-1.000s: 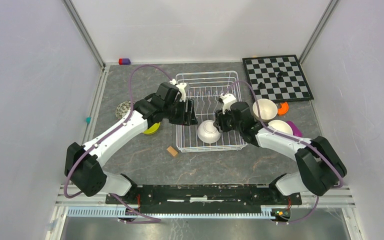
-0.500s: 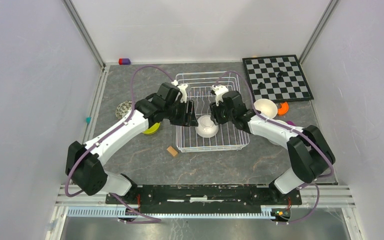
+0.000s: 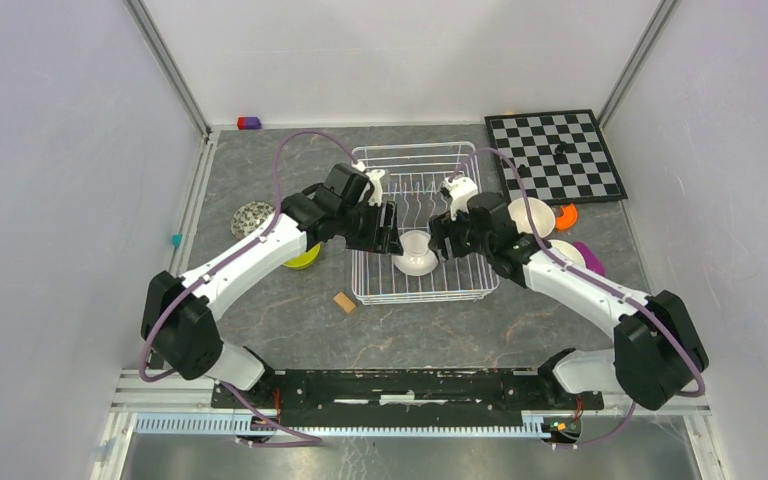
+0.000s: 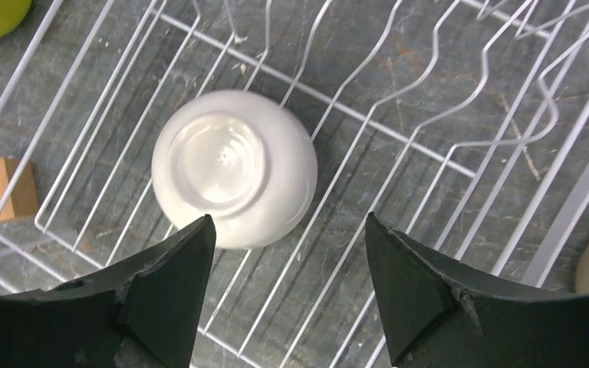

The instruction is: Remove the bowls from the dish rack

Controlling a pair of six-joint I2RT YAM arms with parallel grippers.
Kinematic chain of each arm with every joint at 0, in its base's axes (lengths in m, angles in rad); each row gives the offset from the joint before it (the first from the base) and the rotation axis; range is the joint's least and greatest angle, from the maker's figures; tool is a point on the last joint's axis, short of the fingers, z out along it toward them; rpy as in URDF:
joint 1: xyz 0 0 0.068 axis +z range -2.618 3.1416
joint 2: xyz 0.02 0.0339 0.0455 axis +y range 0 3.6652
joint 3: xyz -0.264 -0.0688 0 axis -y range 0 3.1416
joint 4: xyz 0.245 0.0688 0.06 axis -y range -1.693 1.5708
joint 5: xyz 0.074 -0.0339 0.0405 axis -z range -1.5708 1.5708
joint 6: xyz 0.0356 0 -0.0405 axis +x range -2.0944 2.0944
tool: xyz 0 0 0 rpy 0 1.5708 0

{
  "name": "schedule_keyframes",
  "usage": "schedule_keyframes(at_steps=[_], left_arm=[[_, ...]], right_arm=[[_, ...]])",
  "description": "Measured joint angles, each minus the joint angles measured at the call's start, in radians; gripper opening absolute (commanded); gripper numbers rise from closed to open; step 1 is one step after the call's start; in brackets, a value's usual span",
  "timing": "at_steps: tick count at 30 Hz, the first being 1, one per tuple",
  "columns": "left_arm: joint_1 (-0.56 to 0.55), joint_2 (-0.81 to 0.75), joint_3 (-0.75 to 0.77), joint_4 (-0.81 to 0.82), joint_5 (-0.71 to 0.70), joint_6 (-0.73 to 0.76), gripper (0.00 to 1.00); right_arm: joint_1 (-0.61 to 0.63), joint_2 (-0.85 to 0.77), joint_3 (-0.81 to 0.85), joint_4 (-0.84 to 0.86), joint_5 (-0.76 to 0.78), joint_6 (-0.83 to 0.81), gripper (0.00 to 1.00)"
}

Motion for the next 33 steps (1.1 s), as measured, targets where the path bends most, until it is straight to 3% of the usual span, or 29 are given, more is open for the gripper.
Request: schedule_keyframes(at_steps=[6, 10, 20, 33], left_arm=[[-0.008, 0.007, 0.011, -0.002, 0.0, 0.0, 0.69], [-0.012, 0.017, 0.022, -0.002, -0.001, 0.0, 0.69], [-0.023, 0.037, 0.026, -0.004, -0.012, 0.0, 0.68], [-0.023, 0.037, 0.027, -0.027, -0.07, 0.0, 0.67]], right_arm=[[0.0, -0.052, -0.091, 0.005, -0.046, 0.024, 0.86], [0.0, -0.075, -0.159, 0.03, -0.067, 0.054, 0.98], [-0.002, -0.076, -0.269, 0.157, -0.09, 0.211, 0.98], [-0.035, -0.045, -0.271, 0.239, -0.103, 0.364, 0.98]])
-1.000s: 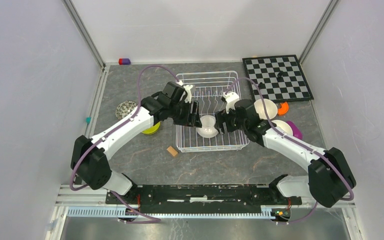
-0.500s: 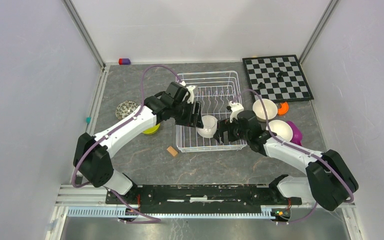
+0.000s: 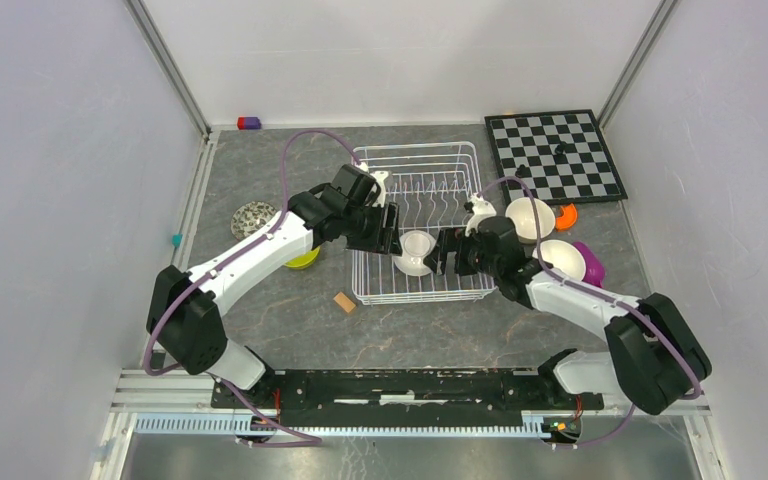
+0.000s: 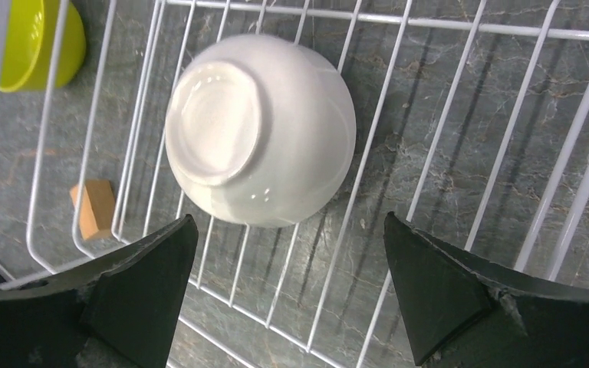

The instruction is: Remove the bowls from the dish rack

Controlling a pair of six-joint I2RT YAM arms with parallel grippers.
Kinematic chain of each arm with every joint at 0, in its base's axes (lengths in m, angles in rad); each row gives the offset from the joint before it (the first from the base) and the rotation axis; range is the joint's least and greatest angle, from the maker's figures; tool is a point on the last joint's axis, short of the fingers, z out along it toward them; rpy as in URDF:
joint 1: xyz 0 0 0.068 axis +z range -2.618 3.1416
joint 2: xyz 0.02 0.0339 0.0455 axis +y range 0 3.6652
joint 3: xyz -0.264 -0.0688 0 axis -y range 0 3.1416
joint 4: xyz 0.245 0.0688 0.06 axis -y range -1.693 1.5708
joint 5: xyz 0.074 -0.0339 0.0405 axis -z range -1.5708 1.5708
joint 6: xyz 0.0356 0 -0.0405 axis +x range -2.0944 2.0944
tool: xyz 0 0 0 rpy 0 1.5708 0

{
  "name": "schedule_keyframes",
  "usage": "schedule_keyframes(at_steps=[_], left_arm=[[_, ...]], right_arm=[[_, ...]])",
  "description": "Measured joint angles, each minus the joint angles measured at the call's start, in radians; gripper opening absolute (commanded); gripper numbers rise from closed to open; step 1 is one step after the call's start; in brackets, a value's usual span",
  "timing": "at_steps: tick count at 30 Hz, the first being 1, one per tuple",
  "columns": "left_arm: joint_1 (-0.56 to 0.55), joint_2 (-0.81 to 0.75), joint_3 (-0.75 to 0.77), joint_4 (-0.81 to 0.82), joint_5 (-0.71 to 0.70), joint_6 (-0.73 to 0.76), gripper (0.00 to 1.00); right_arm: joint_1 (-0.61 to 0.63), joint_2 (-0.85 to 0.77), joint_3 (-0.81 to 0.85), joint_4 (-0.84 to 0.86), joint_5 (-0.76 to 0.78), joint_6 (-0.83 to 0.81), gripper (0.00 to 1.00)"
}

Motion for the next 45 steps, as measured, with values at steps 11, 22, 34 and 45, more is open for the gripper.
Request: schedule_keyframes(at_steps=[11, 22, 34, 45], left_arm=[[0.0, 0.004, 0.026, 0.002, -0.013, 0.0, 0.67], [0.0, 0.053, 0.038, 0.008, -0.013, -0.001, 0.66], [-0.008, 0.092, 0.039, 0.065, 0.006, -0.048, 1.0], [-0.023, 0.165, 0.039, 0.241, 0.042, -0.214, 0.91]], right_arm=[[-0.011, 0.109, 0.111, -0.002, 0.088, 0.165, 0.77], [-0.012, 0.146, 0.129, -0.011, 0.167, 0.198, 0.33], [-0.018, 0.141, 0.129, -0.01, 0.24, 0.191, 0.2], [-0.037, 0.141, 0.121, -0.038, 0.274, 0.162, 0.2]])
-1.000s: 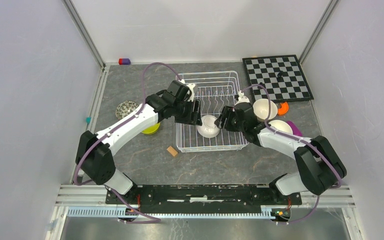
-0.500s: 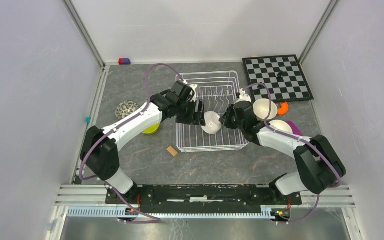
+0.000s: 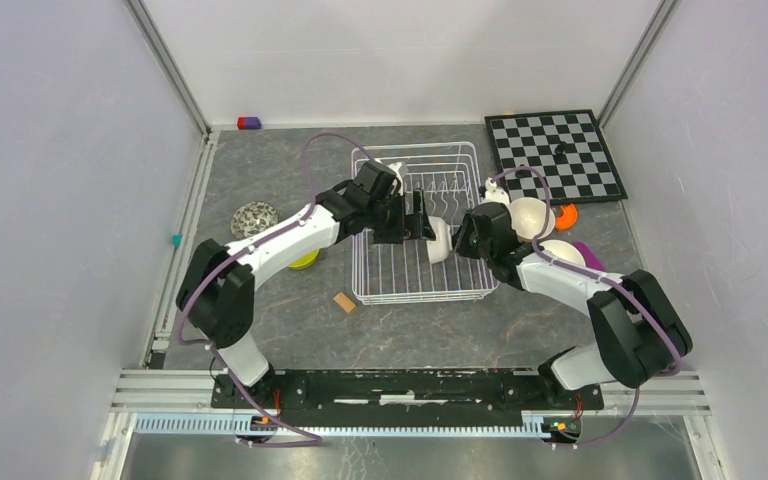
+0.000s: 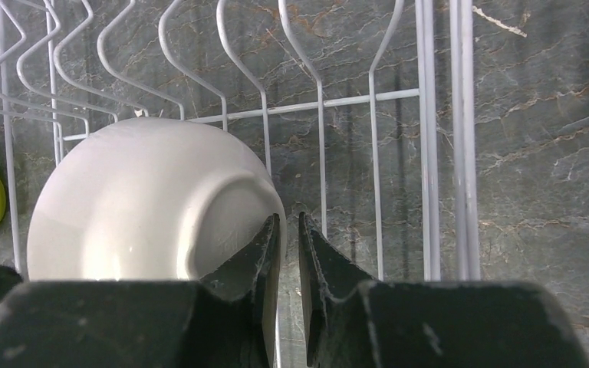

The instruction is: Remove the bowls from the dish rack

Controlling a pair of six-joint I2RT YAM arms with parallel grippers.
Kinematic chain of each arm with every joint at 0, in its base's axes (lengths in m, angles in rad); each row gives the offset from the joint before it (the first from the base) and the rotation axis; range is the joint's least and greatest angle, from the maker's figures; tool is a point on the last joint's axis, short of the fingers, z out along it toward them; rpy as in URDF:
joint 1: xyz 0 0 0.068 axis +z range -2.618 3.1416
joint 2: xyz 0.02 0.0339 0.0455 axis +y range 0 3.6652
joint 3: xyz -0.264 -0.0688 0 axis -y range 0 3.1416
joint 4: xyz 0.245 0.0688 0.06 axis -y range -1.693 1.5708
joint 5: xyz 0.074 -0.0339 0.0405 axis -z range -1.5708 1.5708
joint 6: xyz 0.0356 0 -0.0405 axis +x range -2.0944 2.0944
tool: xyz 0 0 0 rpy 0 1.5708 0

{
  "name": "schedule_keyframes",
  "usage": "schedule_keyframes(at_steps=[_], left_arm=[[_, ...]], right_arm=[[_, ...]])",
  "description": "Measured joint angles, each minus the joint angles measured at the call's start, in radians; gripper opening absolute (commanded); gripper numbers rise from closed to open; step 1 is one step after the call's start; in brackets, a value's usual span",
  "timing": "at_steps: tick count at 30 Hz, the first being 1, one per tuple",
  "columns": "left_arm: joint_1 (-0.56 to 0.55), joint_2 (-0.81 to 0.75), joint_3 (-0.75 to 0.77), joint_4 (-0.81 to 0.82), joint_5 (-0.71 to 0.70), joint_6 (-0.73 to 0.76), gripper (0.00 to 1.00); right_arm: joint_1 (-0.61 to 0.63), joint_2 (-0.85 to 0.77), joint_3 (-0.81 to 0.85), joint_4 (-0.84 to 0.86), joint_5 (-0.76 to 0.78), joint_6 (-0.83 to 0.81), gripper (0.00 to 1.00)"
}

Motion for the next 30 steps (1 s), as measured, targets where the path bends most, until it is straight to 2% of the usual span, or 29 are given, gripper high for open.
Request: schedule_keyframes(at_steps=[7, 17, 19, 22, 30], left_arm=[[-0.001, 0.068, 0.0, 0.113, 0.043, -0.08, 0.74], [-0.014, 0.163, 0.013, 0.231, 0.103, -0.156, 0.4], [-0.018, 0.167, 0.013, 0.258, 0.113, -0.166, 0.22], [-0.022, 0.176, 0.017, 0.306, 0.145, -0.182, 0.03], [-0.024, 0.181, 0.019, 0.317, 0.156, -0.186, 0.02]], right_arm=[[-0.002, 0.0, 0.0, 0.0, -0.002, -0.011, 0.19], [-0.007, -0.006, -0.002, -0.004, -0.006, -0.029, 0.17], [-0.007, -0.018, -0.005, -0.016, -0.007, -0.037, 0.19], [-0.007, -0.05, -0.009, -0.053, -0.001, -0.056, 0.23], [-0.006, -0.173, -0.009, -0.129, 0.071, -0.112, 0.3]])
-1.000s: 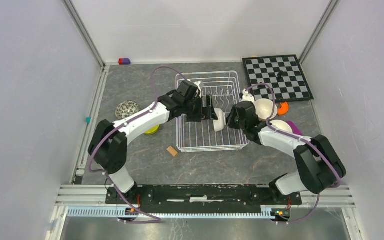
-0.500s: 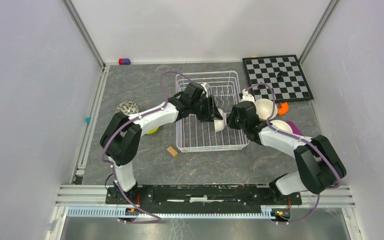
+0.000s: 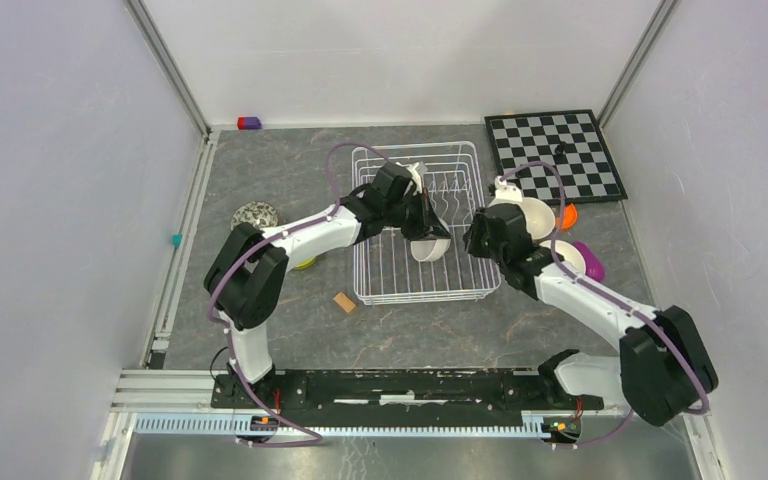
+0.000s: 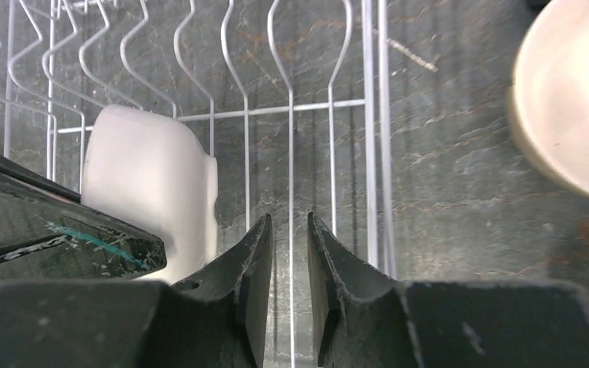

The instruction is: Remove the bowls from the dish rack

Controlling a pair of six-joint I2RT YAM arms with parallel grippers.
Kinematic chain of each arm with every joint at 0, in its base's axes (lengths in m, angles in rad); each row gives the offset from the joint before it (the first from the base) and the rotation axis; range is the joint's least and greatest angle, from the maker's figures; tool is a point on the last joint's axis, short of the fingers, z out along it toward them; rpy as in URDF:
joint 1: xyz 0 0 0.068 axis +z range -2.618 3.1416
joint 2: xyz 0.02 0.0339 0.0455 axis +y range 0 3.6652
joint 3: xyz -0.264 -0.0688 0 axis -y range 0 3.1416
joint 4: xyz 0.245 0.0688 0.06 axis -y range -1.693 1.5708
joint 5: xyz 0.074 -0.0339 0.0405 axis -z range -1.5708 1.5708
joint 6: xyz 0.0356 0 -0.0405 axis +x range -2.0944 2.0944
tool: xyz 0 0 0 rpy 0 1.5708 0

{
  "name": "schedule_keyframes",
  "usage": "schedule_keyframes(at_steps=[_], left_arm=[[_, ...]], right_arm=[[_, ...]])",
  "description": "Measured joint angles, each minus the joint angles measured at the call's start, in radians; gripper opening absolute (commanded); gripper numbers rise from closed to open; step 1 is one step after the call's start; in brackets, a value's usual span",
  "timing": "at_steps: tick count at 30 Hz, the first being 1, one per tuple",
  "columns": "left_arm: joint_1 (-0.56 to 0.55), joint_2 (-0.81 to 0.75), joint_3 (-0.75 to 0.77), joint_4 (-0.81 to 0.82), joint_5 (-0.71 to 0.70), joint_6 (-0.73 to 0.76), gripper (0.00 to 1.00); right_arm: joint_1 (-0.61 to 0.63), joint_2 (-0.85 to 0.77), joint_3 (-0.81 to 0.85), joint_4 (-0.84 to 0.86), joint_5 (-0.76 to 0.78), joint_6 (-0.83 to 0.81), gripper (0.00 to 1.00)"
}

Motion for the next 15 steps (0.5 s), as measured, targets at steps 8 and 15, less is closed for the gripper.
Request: schedule_keyframes(at_steps=[8, 15], left_arm=[[0.0, -0.008, 0.0, -0.006, 0.012, 0.004, 0.02], [0.0, -0.1, 0.056, -0.192, -0.029, 0.117, 0.02]], right_arm=[[0.0, -0.107, 0.0, -0.046, 0.035, -0.093, 0.34], [0.0, -0.231, -0.011, -0.039, 0.023, -0.174, 0.39]])
